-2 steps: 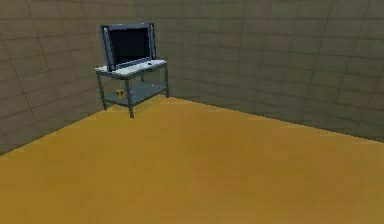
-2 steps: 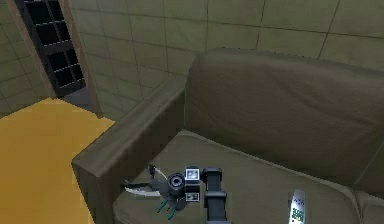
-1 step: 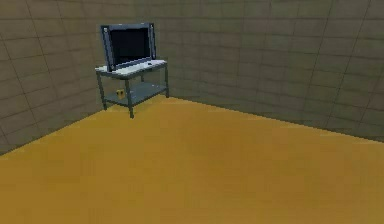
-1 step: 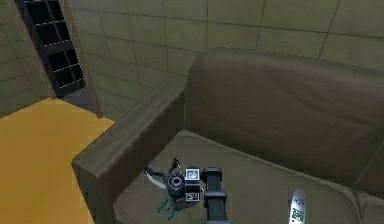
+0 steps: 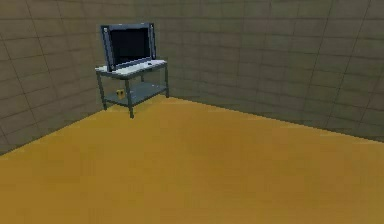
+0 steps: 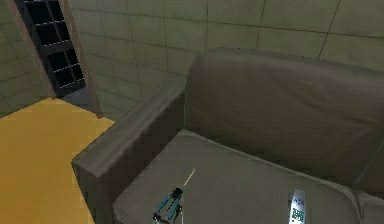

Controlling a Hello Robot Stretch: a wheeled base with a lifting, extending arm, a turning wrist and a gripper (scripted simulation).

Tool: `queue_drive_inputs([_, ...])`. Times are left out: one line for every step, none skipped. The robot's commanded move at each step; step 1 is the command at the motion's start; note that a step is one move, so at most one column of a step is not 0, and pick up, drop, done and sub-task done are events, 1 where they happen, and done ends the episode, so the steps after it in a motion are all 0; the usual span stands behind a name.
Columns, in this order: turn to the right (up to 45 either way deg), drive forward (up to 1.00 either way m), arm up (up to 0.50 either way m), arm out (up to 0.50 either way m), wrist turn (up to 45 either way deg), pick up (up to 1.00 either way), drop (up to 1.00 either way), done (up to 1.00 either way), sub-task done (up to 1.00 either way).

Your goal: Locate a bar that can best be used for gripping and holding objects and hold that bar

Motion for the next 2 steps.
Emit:
queue_drive_inputs([0.0,0.0,0.0,0.0,0.0,1.0,0.0,0.0,0.0])
queue_drive_inputs([0.0,0.0,0.1,0.0,0.0,0.0,0.0,0.0,0.0])
